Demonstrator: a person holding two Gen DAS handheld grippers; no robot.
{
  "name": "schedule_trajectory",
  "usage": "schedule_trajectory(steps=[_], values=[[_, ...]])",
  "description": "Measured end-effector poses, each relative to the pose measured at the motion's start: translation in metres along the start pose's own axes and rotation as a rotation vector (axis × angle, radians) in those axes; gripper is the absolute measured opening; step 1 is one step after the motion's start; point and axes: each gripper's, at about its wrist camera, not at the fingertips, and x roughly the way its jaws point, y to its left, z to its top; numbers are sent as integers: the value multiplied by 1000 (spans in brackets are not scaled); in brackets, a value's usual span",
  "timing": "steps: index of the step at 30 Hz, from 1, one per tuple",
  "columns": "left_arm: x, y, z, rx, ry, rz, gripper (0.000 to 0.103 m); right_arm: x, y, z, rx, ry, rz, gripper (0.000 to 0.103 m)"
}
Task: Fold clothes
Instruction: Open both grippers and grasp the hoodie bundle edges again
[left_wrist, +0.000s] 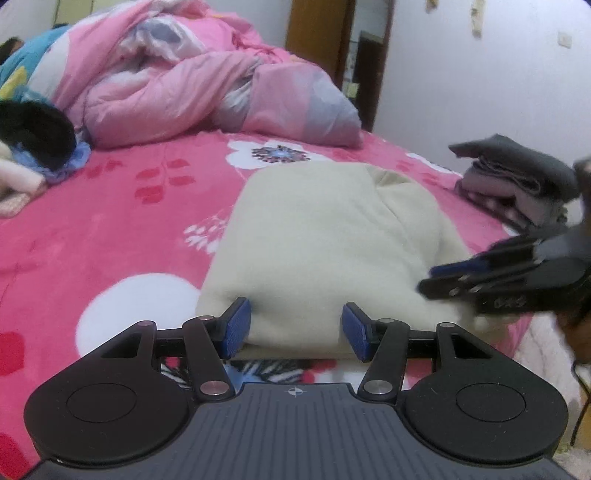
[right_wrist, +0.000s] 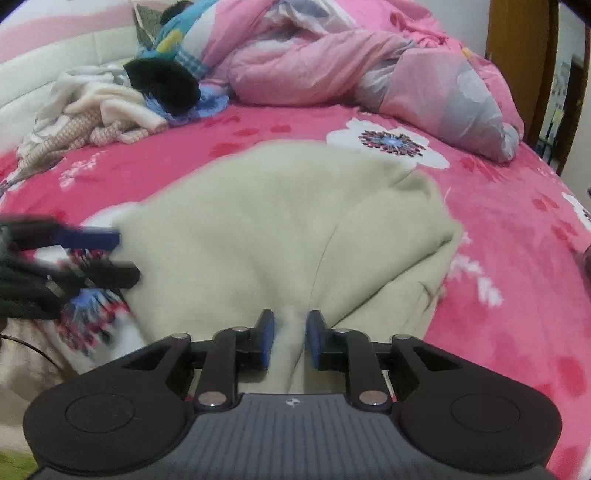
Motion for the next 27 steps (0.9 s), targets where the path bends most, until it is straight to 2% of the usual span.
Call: schedule_trajectory(steps=[4,6,7,8,13,15,16,17,19,23,27], values=[[0,0,0,-5,15,13,59,-1,-6,9,88,12,12,24],[0,2,1,-20,22,14,59,-4,-3,10,90,12,11,30],[-1,2,2,-23,25,16,59,-5,-1,10,90,11,10,40],[-1,2,2,-26,26,18,59,-8,-1,10,99,2,13,44],[-4,-1,2,-26,32,27,60,-28,-5,10,151,-56,28,48],[-4,-1,3,-29,35,28,61,-36,-6,10,172,-79,34,64],[-5,-1,3,-33,37,27,61,-40,-7,10,183,-90,37,81],[-5,-2,3,-37,38,27,61,-46,-8,11,190,-111,30,92],[-5,-2,4,-47,42,27,63,-57,-10,12,210,-143,14,103],[-5,-3,7,-71,66,31,68,-69,-19,13,278,-152,-18,103],[-5,-6,16,-108,118,47,82,-71,-29,14,365,-113,-94,103]])
